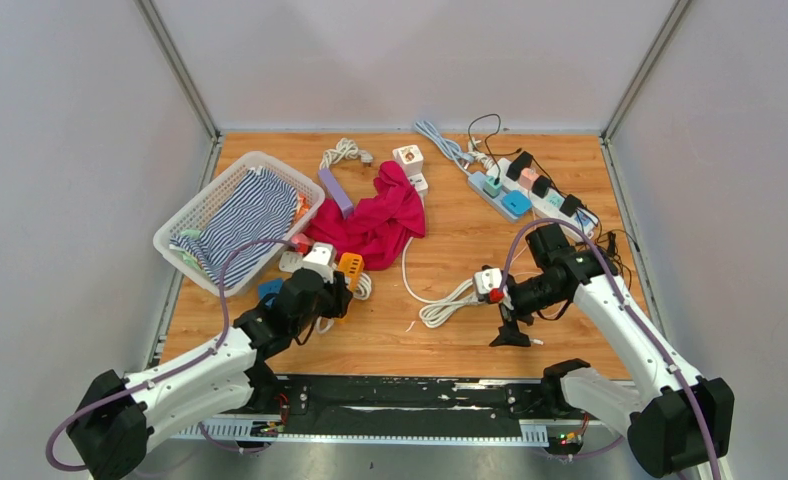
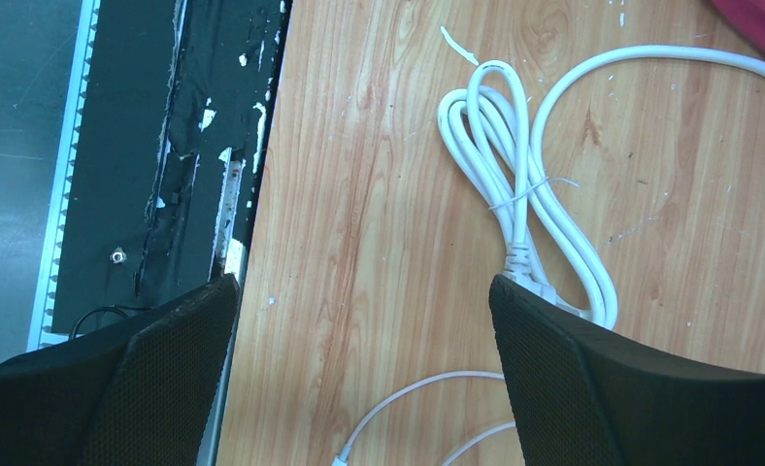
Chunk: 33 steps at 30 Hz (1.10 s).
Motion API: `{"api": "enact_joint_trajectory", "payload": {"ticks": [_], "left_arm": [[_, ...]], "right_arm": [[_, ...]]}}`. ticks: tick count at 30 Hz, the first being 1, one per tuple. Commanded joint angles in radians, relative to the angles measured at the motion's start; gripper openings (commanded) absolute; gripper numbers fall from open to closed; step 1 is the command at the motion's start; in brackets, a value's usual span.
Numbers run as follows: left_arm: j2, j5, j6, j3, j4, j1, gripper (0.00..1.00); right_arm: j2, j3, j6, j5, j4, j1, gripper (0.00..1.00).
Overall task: Pull the plug off the socket
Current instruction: Pick up the socket from the center of the board.
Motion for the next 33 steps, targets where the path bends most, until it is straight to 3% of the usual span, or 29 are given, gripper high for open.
{"api": "enact_joint_trajectory", "payload": {"ticks": [1, 4, 13, 22, 29, 33], "left_arm": [[0.008, 0.016, 0.022, 0.040, 0.013, -0.005, 0.35], [-0.002, 0.055, 0.031, 0.059, 0.022, -0.005, 0.18], [-0.058, 0.070, 0.056, 0.186, 0.015, -0.006, 0.02], [0.033, 0.052, 0.090, 0.429, 0.016, -0.004, 0.00], [0.126, 0.103, 0.121, 0.677, -0.032, -0.006, 0.00], [0.160, 0.160, 0.114, 0.737, -0.038, -0.005, 0.00]], "right_arm": [[-0.010, -0.014, -0.008, -0.014, -0.011, -0.022, 1.00], [-0.012, -0.014, -0.008, -0.015, -0.010, -0.024, 1.00], [-0.020, -0.013, -0.010, -0.018, -0.013, -0.028, 1.00], [-0.053, -0.008, -0.017, -0.024, -0.018, -0.033, 1.00], [-0.093, -0.003, 0.015, -0.014, 0.011, -0.050, 1.00], [-0.114, -0.001, 0.027, -0.032, 0.019, -0.060, 1.00]]}}
